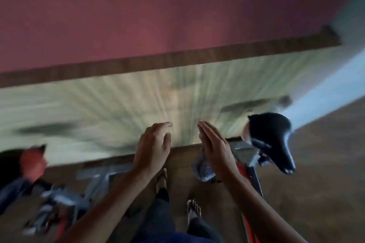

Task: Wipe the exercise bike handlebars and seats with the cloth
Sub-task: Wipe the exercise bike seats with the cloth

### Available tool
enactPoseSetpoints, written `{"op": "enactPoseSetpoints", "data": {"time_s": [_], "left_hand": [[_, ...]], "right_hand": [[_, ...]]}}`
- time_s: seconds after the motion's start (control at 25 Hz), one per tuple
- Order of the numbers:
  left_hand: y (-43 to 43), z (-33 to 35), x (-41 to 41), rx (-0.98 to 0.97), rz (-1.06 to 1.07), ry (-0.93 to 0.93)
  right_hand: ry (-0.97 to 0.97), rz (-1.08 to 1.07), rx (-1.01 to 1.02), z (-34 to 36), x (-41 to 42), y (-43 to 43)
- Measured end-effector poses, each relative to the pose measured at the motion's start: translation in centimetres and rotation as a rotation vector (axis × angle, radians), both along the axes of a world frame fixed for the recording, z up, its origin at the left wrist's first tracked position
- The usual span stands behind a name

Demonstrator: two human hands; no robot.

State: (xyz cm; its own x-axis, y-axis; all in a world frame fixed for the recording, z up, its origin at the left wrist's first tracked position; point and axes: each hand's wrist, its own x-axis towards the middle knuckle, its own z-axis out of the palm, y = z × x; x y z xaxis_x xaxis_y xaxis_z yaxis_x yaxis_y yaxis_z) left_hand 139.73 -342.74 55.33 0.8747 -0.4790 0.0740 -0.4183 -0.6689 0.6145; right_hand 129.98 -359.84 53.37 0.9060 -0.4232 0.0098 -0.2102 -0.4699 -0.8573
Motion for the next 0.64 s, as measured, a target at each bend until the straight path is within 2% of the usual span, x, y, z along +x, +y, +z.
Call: {"op": "enactPoseSetpoints", "data": {"time_s": [0.16,0.36,0.52,0.64], "left_hand": [[10.1,1.0,-3.6,-0.028,0.335,-0.013],[22.2,2.6,-8.9,-0.027,0.762,-0.012],[30.8,2.2,-11.8,-0.032,1.018,0.029],[37.5,0.8,-11.8,-0.047,1.092,0.045]], "right_hand": [[-0.046,0.344,-0.015,0.4,3.1,7.7],[-0.014,0.703,0.067,1.0,4.4,21.6],[-0.01,0.872,0.072,0.3,4.5,32.2],[0.028,0.916,0.075,-0.9,4.8,39.2]]}}
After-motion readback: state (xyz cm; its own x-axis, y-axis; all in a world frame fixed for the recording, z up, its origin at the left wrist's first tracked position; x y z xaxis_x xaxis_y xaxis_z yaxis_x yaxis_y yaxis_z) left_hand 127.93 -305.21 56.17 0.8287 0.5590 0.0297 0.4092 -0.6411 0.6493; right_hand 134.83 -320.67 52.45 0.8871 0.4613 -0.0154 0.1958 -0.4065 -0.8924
